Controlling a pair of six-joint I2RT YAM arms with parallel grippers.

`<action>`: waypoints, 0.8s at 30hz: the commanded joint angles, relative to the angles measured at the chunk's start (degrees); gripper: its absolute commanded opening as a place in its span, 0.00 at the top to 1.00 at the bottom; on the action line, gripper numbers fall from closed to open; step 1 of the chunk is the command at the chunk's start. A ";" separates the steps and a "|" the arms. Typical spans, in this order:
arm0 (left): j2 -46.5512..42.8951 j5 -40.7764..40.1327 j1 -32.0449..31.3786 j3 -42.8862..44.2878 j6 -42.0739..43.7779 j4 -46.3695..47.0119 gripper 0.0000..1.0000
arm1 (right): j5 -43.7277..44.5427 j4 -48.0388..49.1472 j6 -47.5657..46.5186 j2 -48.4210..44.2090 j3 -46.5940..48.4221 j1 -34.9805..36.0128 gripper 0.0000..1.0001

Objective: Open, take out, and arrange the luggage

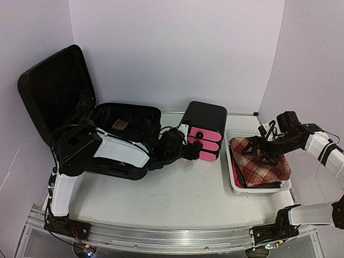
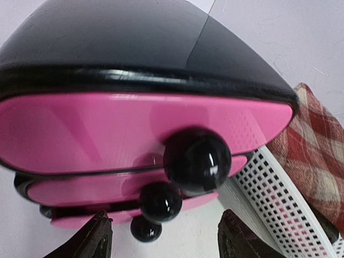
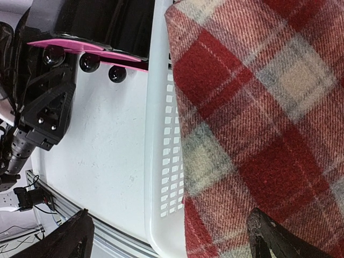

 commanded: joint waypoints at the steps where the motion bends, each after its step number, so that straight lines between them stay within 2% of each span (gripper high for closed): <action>1: 3.75 -3.37 -0.28 6.41 -1.14 1.97 0.32 | -0.41 1.49 0.28 -2.45 0.26 0.05 0.02; 10: 7.56 -5.55 -0.24 10.56 -3.47 0.28 0.35 | -0.65 1.13 0.60 -3.61 0.06 0.05 0.02; 17: 8.81 -5.70 -0.23 12.49 -2.97 0.08 0.48 | -0.82 0.91 0.72 -4.04 -0.01 0.08 0.02; 24: 7.90 -6.41 -0.22 12.03 -2.45 0.09 0.70 | -0.82 0.80 0.86 -4.38 -0.12 0.11 0.02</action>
